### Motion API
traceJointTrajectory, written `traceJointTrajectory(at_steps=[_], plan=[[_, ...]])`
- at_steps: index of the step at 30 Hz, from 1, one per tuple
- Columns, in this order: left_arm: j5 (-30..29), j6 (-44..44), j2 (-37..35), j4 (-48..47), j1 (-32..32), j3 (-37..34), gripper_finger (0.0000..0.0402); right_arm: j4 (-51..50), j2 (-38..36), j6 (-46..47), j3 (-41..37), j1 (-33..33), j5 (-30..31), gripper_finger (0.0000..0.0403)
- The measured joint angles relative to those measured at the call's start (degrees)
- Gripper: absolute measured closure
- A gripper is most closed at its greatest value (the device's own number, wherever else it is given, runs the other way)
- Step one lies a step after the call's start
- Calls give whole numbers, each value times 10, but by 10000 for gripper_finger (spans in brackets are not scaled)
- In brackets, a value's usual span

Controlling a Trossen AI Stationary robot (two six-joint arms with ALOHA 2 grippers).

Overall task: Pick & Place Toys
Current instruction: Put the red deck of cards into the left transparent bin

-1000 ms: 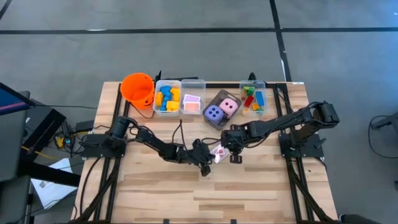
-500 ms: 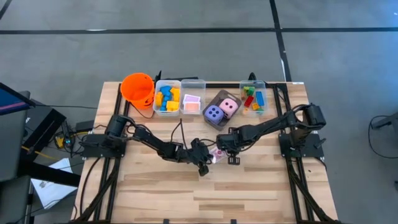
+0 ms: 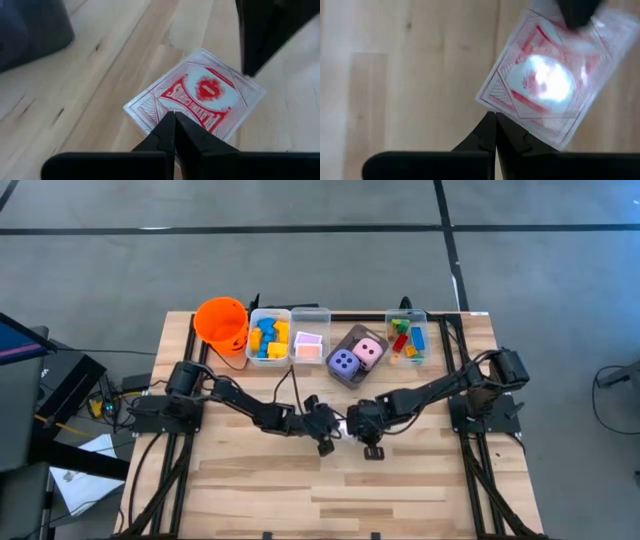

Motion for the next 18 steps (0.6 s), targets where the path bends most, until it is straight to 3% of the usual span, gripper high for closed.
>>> traceJointTrajectory(at_steps=[8,18], plan=[[3,0,-52,-49,3,-26,401,-7,-7,9,1,5,75,400],[3,-4,-152,-43,3,-92,401,9,-7,24,1,4,106,389]])
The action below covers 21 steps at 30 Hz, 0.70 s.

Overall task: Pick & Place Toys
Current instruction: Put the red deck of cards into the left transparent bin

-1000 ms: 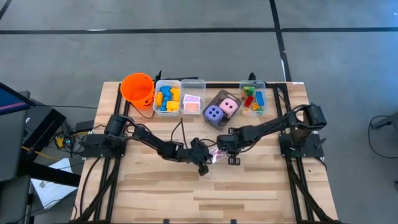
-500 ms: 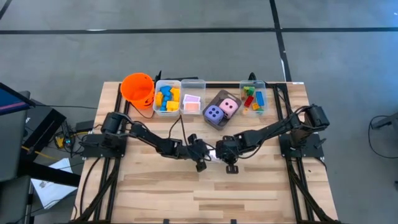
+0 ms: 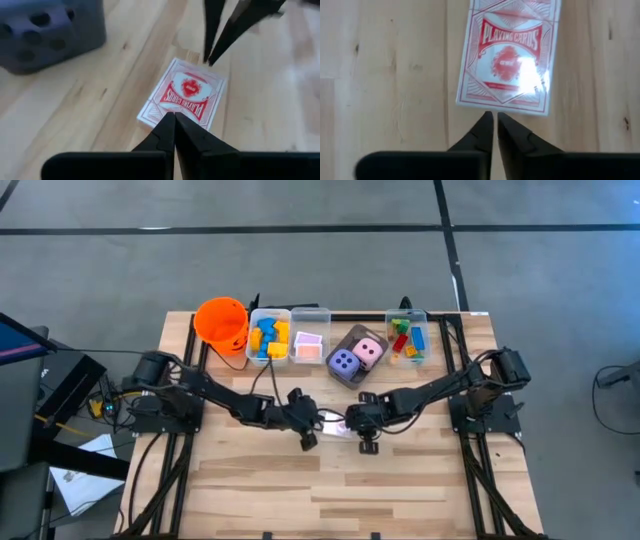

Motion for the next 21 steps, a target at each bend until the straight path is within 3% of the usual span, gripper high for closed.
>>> traceJointTrajectory(at_steps=[12,17,21], plan=[[-12,1,-172,2,0,-107,401,-41,-22,-8,-1,2,1,244],[-32,-1,-235,20,0,-155,401,-39,-116,-9,-37,15,9,198],[-43,-4,-269,51,0,-189,401,18,-241,-5,-121,27,69,187]])
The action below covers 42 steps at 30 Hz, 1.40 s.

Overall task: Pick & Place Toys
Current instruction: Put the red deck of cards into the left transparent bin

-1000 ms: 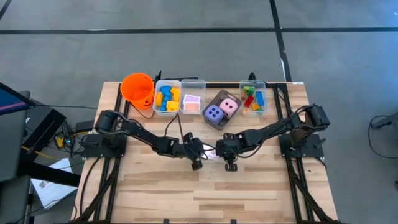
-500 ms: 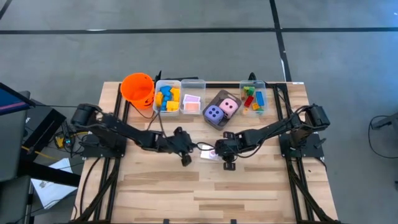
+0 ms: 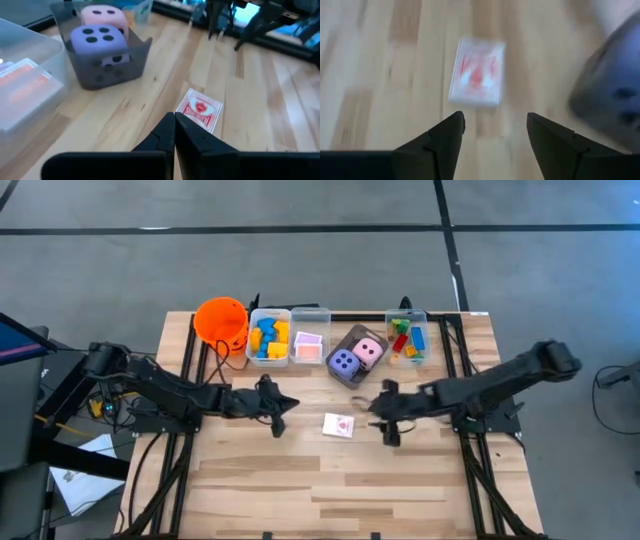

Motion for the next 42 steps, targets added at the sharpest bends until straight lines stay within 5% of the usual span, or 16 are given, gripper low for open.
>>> traceJointTrajectory(at_steps=[5,8,11,16,26,42], plan=[[-2,-1,-9,65,0,-30,401,375,-131,-28,-207,-3,39,186],[-4,-1,-9,81,0,-38,401,648,-138,-21,-339,-13,19,186],[-5,-1,-9,88,0,-41,401,810,-119,35,-418,-18,-7,186],[-7,-2,-9,91,0,-43,401,803,-83,70,-402,-15,-9,186],[-7,-40,-8,99,0,-43,401,844,89,-15,-361,-20,-9,170],[-7,-42,-8,99,0,-43,402,899,382,-15,-241,-19,-14,18]])
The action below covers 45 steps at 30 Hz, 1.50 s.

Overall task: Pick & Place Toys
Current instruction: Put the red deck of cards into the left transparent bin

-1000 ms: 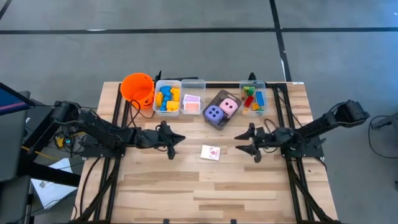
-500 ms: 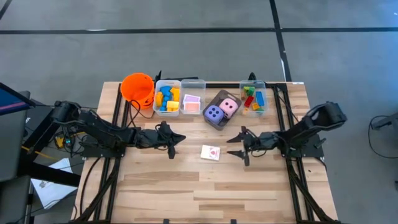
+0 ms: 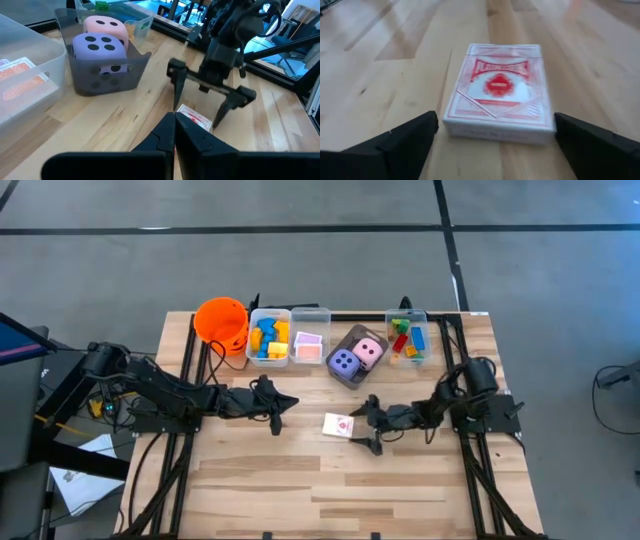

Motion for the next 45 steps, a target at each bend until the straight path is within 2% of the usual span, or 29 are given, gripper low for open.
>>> traceJointTrajectory(at_steps=[2,5,13,16,20,25,30,34,37,40,45], plan=[[0,0,0,0,0,0,402,2,22,-1,18,0,-12,7],[0,0,0,0,0,0,402,8,42,-2,38,-1,-30,13],[0,0,0,0,0,0,402,-1,50,11,51,-1,-19,18],[0,0,0,0,0,0,402,-10,50,12,52,-1,-10,43],[-2,0,0,0,0,0,402,-16,50,15,54,-1,0,103],[-14,1,0,18,0,0,402,-30,29,16,58,-1,6,104],[-15,6,-14,39,1,1,402,-17,-60,-11,59,10,91,104],[-15,60,-41,35,4,1,402,-42,-134,-40,71,0,177,104],[-15,105,-68,32,9,1,402,-107,-184,-48,108,-32,199,104],[-15,143,-97,28,16,1,402,-258,-211,-41,172,-77,197,104],[-15,186,-147,21,22,1,402,-500,-193,-59,324,-158,194,104]])
